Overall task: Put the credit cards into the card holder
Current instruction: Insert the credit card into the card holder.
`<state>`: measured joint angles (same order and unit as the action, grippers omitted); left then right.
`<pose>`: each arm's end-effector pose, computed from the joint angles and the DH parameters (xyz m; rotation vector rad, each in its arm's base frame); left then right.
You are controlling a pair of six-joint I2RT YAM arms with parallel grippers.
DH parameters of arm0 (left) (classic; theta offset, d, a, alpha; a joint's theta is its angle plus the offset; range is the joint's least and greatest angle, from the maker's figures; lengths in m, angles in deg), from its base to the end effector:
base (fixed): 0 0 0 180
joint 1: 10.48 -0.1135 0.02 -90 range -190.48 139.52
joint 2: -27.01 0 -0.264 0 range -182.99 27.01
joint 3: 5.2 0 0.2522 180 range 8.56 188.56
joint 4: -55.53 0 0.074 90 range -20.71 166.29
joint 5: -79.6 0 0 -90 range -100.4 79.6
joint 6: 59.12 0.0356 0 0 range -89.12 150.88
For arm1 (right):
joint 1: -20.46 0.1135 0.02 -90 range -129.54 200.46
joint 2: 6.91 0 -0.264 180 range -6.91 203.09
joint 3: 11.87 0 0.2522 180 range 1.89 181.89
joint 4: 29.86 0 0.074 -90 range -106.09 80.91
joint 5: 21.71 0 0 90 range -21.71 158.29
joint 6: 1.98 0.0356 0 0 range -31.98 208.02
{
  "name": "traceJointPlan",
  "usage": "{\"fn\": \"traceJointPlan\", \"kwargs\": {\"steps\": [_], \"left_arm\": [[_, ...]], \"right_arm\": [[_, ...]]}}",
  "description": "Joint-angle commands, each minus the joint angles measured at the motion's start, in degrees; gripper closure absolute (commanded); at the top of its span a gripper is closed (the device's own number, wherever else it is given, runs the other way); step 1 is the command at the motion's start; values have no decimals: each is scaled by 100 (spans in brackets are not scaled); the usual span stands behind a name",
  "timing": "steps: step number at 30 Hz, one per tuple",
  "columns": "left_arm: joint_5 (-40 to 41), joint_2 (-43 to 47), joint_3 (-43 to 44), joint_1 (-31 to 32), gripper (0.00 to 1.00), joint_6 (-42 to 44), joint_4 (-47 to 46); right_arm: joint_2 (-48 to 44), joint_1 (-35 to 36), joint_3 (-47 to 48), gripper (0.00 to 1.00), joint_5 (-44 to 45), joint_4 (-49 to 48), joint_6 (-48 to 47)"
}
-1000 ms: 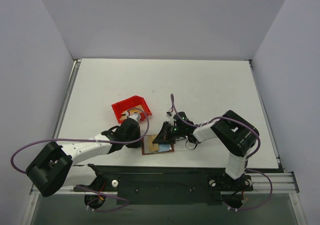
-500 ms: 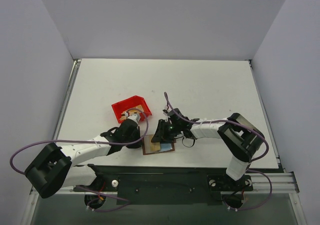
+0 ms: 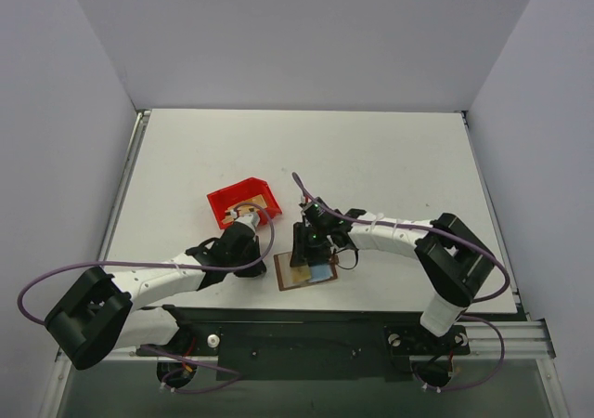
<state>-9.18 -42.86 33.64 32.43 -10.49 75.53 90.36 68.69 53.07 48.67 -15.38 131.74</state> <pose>0.1574 -0.1453 0.1462 0.0248 2.5611 -0.5878 0.2176 0.2616 0.1621 -0.2855 2.6407 1.0726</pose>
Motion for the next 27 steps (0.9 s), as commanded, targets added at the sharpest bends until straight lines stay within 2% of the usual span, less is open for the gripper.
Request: {"fn": "traceJointPlan", "kwargs": {"steps": [1, 13, 27], "left_arm": [[-16, -1, -3, -11, 100, -21, -105], [-42, -36, 23, -11, 100, -12, -141], [-112, -185, 120, -11, 100, -12, -202]], "right_arm": [[-297, 125, 349, 63, 538, 1035, -277], [-419, 363, 911, 63, 1144, 2003, -549], [-885, 337, 868, 63, 1258, 2153, -681]]}}
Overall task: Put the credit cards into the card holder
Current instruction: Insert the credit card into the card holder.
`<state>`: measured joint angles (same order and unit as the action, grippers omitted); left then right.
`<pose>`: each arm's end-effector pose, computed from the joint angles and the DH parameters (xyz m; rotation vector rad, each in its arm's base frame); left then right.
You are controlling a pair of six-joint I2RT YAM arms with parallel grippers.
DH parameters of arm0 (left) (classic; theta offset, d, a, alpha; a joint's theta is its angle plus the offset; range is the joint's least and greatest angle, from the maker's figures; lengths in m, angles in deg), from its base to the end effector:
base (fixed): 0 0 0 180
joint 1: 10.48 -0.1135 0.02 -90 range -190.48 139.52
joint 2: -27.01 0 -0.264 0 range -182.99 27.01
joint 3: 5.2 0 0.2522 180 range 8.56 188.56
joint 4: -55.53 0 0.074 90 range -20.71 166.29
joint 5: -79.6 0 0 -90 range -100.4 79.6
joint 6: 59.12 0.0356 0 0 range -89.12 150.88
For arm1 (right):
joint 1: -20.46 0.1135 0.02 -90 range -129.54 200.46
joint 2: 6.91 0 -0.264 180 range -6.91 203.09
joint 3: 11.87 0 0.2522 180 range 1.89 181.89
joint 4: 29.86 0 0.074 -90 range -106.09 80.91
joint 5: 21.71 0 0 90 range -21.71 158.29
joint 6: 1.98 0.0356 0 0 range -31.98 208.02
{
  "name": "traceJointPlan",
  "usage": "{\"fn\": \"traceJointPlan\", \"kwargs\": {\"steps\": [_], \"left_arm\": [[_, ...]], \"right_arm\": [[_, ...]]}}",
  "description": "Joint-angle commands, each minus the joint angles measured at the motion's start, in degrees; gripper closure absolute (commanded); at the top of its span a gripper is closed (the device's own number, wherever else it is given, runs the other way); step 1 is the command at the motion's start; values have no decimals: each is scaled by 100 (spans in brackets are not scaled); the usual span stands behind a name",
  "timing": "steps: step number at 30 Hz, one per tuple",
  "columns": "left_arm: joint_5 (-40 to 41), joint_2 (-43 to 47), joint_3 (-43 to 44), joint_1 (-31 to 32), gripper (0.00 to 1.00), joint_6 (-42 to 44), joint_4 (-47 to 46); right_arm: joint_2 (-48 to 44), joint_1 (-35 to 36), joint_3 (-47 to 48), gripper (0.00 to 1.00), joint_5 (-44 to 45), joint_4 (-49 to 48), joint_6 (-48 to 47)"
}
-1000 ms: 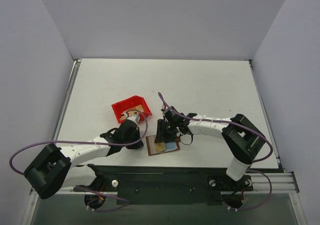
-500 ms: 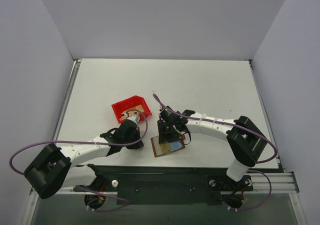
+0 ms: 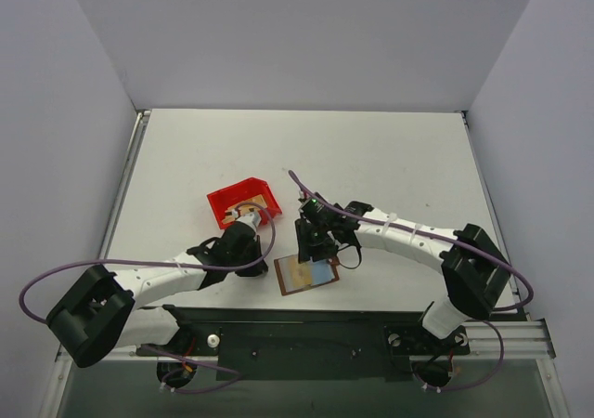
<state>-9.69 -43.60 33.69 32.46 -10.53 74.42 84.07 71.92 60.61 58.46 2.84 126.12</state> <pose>0.1587 -0.1471 0.1452 0.0285 2.5584 -0.6031 0.2021 0.2635 0.2124 -0.3892 2.6310 0.8217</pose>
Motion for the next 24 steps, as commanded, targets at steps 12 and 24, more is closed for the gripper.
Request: {"fn": "traceJointPlan", "kwargs": {"steps": [12, 24], "left_arm": [[-45, -23, 124, 425, 100, -236, -99], [69, -348, 133, 883, 100, -526, -258]], "right_arm": [[78, -75, -238, 98, 464, -83, -427], [456, -128, -467, 100, 420, -338, -453]]}}
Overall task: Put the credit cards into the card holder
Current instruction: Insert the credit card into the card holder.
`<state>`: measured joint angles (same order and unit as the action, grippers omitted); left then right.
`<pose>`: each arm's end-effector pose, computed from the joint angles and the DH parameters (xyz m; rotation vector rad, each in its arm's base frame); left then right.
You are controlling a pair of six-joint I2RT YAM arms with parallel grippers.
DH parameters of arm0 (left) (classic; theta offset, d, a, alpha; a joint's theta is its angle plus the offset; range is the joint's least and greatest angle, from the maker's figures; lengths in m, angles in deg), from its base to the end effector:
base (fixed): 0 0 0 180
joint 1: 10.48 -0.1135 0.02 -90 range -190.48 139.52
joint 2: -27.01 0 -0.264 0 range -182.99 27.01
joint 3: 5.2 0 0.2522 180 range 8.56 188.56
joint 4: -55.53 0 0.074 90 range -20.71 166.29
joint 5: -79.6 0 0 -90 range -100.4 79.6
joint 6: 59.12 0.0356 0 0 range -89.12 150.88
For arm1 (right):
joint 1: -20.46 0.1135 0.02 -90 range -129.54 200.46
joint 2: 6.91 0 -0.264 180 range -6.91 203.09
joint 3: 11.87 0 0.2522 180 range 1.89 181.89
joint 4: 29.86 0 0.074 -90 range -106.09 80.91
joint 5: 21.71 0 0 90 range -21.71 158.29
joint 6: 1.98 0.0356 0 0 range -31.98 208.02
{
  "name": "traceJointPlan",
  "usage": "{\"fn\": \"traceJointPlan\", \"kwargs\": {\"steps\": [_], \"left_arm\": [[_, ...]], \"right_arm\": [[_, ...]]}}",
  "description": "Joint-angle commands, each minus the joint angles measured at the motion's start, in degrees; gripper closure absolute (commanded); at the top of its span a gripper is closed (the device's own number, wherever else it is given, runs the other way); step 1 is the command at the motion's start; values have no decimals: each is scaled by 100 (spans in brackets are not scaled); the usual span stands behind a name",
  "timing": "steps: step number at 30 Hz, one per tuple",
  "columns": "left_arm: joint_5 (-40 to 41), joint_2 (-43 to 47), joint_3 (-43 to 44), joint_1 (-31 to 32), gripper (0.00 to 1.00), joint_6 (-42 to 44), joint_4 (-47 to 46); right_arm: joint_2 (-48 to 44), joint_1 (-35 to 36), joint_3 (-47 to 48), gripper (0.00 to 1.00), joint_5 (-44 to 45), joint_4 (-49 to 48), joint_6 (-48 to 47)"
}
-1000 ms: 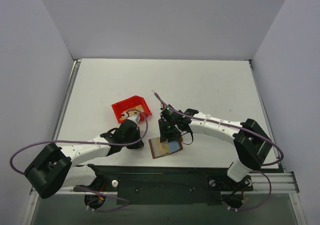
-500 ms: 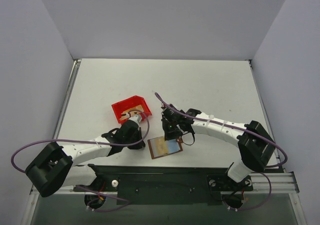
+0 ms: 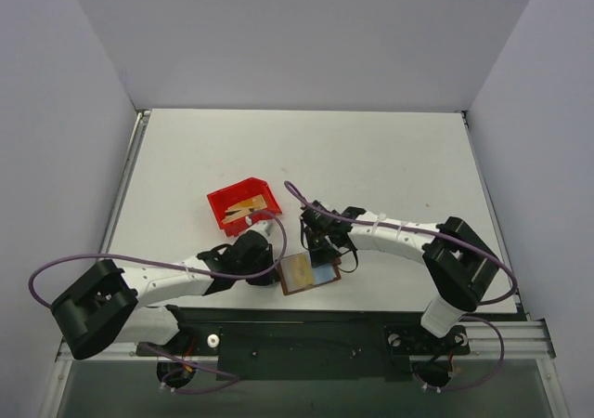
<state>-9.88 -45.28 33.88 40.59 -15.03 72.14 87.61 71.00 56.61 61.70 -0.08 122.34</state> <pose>0.1394 -0.1720 0.1431 0.1120 2.5802 -0.6996 0.2058 0.2565 0.1755 -0.4278 2.6636 0.6741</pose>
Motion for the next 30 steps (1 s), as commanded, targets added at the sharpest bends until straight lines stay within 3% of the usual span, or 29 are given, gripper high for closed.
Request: {"fn": "traceJointPlan", "kwargs": {"steps": [1, 22, 30], "left_arm": [[98, -197, 122, 79, 100, -85, -22], [133, -391, 175, 70, 100, -14, -92], [151, -373, 166, 79, 100, -32, -66]], "right_arm": [[136, -45, -75, 100, 62, -54, -75], [260, -45, -383, 100, -844, -880, 171], [-241, -158, -576, 100, -844, -1126, 171]]}}
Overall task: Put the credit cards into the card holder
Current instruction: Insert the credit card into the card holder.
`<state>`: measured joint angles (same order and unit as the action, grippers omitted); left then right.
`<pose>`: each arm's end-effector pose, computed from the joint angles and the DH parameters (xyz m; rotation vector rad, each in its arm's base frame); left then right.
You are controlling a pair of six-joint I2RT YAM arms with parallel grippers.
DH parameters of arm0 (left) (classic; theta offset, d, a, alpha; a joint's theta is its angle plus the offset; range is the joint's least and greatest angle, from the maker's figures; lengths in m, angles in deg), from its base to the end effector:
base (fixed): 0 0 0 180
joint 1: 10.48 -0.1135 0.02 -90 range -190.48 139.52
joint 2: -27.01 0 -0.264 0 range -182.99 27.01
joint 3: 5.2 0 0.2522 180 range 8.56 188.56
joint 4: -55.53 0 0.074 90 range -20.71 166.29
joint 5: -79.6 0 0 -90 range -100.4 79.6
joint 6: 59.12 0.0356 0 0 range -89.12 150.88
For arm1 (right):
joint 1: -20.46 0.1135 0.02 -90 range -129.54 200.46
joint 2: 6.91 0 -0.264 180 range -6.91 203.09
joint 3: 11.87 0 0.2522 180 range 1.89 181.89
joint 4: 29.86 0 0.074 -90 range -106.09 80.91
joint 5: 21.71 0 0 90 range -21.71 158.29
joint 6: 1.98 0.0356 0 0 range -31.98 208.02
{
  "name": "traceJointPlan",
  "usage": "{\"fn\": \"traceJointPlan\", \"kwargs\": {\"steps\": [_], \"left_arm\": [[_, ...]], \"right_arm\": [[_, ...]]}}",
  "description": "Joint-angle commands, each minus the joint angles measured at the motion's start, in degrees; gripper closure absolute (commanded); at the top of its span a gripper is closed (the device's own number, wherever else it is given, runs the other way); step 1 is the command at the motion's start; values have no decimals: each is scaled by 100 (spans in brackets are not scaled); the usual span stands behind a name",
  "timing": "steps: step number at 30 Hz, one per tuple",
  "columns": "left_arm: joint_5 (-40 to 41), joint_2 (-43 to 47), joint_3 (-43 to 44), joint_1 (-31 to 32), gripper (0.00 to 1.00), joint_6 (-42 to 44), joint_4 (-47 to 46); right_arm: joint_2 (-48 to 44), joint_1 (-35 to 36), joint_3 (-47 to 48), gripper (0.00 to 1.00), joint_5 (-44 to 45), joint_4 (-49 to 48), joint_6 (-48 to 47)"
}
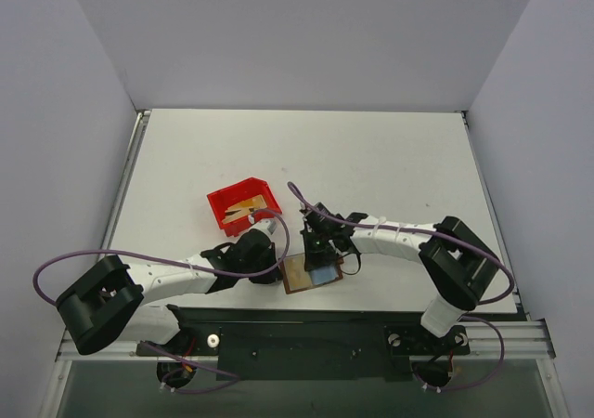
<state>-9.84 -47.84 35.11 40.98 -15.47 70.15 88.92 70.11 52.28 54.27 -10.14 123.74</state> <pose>0.1438 -0.1800 0.1424 0.1101 2.5722 -0.7141 0.2065 0.2564 0.1589 -0.4382 2.6381 0.8758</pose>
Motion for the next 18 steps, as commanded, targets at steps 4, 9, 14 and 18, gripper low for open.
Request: {"fn": "traceJointPlan", "kwargs": {"steps": [4, 9, 14, 18], "left_arm": [[155, -109, 53, 39, 100, 21, 142], [155, -109, 44, 31, 100, 21, 151], [155, -118, 79, 31, 100, 38, 160], [164, -126, 96, 31, 100, 38, 169]], "right_arm": [[-706, -192, -293, 100, 66, -130, 22], [-680, -307, -276, 100, 128, 19, -92], [-443, -298, -205, 100, 119, 81, -118], [-223, -272, -126, 100, 31, 99, -127]]}}
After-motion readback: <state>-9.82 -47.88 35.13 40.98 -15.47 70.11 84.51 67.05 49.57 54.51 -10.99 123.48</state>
